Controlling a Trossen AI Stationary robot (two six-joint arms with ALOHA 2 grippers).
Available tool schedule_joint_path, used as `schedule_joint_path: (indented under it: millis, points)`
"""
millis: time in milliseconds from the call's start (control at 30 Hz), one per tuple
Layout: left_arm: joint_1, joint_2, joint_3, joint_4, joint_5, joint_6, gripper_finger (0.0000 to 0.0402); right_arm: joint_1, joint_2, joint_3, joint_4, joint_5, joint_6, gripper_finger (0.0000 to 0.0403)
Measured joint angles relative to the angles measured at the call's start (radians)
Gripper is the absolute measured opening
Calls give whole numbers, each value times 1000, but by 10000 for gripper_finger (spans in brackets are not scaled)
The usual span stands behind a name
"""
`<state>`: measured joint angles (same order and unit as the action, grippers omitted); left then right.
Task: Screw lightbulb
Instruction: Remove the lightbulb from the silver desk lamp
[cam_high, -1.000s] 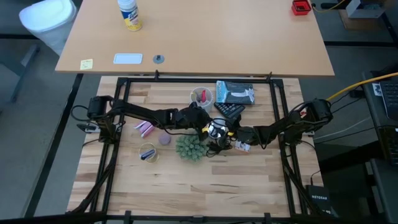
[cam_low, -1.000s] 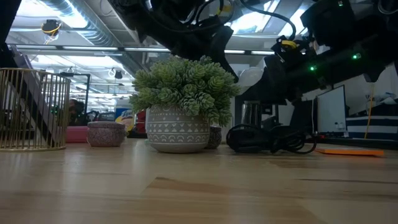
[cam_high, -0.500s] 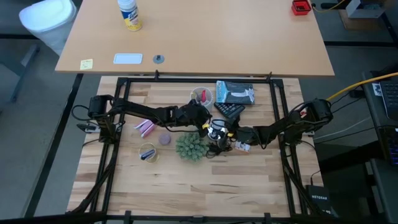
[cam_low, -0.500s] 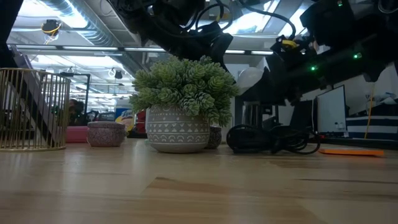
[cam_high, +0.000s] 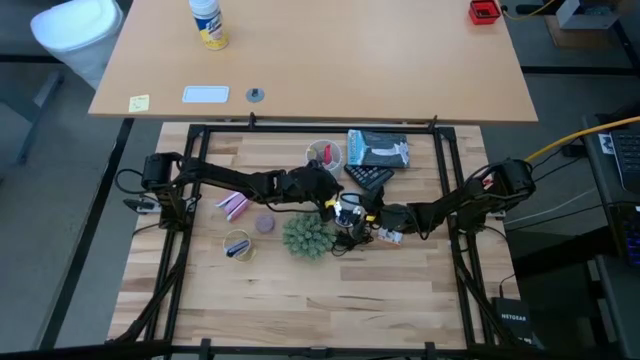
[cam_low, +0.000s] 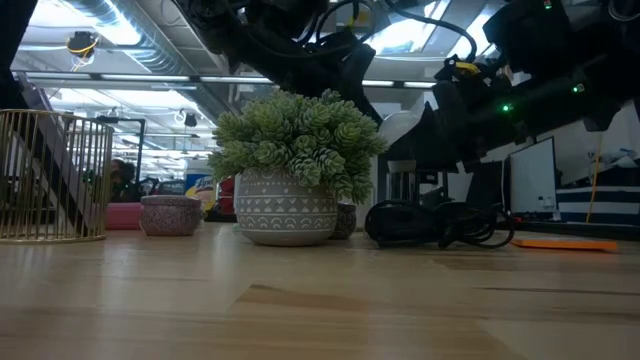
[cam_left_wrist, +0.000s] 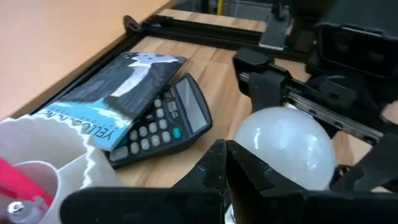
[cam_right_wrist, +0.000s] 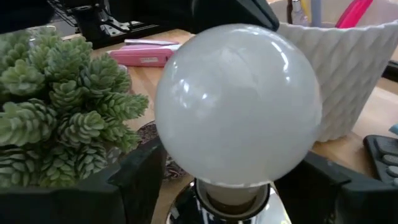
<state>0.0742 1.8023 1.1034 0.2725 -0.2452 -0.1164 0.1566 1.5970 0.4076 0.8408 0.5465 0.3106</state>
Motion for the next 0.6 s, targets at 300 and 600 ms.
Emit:
schedule_joint_path:
  millis: [300, 600]
  points:
    - [-23, 0, 0, -53, 47, -3, 1, 0, 0, 0, -2, -16, 6, 269]
    - [-76, -18, 0, -114, 53, -5, 1, 0, 0, -1, -8, -8, 6, 269]
